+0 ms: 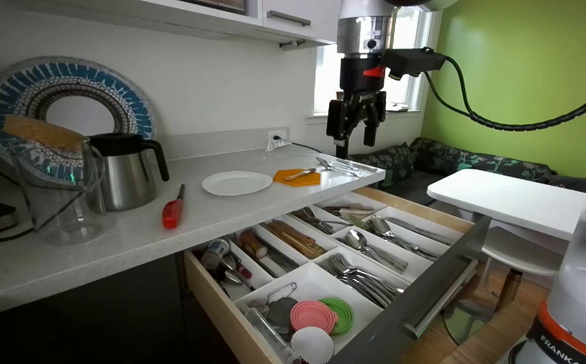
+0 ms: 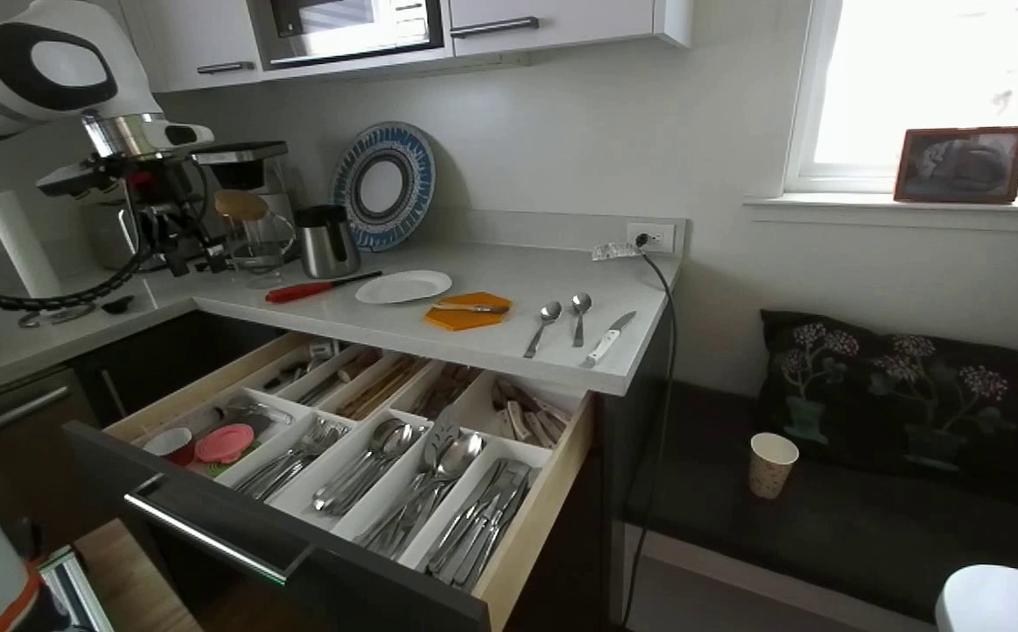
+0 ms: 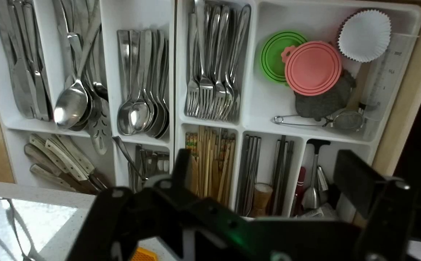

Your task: Remove one silver piping nozzle from the open drawer and put it on the white plate.

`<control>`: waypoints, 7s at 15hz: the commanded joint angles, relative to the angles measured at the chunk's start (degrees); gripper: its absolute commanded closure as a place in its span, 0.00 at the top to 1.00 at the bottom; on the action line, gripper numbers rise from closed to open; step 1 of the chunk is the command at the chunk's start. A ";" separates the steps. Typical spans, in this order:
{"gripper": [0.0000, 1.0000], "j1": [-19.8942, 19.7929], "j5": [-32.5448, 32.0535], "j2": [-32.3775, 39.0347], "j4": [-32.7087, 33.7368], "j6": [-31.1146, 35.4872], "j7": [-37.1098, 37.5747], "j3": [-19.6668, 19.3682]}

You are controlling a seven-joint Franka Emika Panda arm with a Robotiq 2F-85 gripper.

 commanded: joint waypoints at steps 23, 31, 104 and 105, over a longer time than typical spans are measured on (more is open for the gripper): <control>1.00 7.35 3.50 20.30 -10.02 40.78 11.14 8.09; 1.00 5.17 -5.31 28.13 -13.19 57.35 11.06 8.20; 0.11 18.97 -45.56 66.07 8.67 78.80 23.69 -17.12; 0.11 17.76 -45.50 65.86 8.41 78.52 23.34 -15.97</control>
